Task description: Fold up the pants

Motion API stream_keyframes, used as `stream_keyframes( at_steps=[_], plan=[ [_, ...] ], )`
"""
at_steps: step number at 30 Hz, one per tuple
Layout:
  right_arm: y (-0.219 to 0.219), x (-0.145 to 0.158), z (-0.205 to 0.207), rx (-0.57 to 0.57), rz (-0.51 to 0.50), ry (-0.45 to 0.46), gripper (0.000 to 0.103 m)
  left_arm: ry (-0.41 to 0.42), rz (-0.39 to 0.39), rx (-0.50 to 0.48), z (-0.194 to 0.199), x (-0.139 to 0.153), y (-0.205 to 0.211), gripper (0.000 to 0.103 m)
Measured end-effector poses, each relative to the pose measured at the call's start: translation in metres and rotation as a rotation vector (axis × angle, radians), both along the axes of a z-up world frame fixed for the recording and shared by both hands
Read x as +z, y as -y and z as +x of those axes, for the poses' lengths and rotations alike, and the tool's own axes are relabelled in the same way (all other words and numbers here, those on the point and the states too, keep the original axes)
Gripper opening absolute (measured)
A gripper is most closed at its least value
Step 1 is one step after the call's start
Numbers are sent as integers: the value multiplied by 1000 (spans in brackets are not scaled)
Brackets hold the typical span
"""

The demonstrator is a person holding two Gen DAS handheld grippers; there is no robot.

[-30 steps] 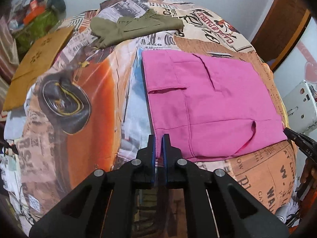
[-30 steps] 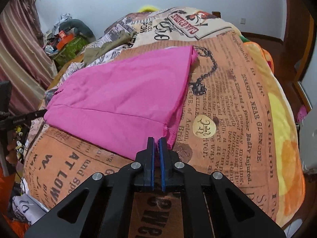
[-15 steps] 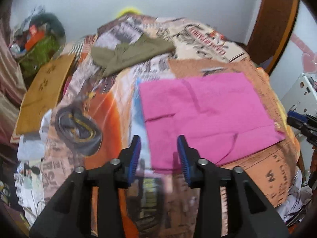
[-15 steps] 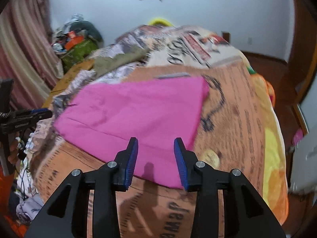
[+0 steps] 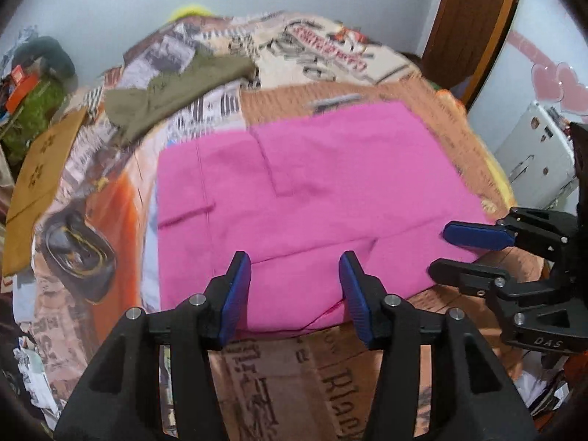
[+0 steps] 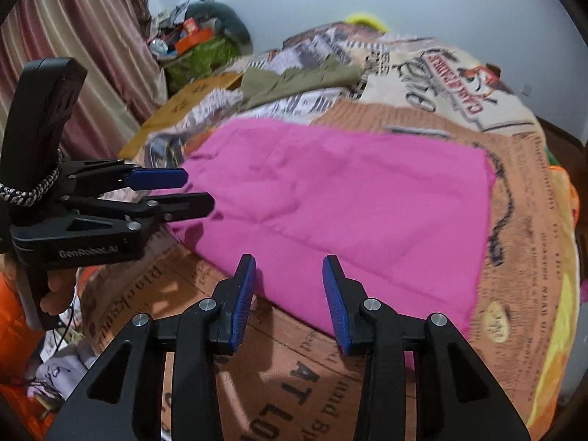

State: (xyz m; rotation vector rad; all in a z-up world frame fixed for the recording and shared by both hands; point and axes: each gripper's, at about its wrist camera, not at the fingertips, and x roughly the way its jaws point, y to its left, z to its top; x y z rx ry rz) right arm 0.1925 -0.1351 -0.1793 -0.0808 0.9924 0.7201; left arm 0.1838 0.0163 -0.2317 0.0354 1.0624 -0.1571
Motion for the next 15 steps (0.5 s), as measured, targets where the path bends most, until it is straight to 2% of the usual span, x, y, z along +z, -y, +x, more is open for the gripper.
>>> stream_keyframes(
  at_steps=[3, 8, 13, 15],
  plan=[
    [2, -14, 2, -4, 0, -38, 34, 4, 8, -8, -5, -8, -5, 51],
    [18, -14, 2, -28, 11, -45, 34, 19, 76, 6, -16, -4, -17, 54],
    [46, -17, 2, -116, 10, -63, 34, -2, 23, 85, -22, -6, -49, 56],
    [56, -17, 2, -143, 7, -69, 34, -12, 6, 109, -25, -7, -59, 61]
  ],
)
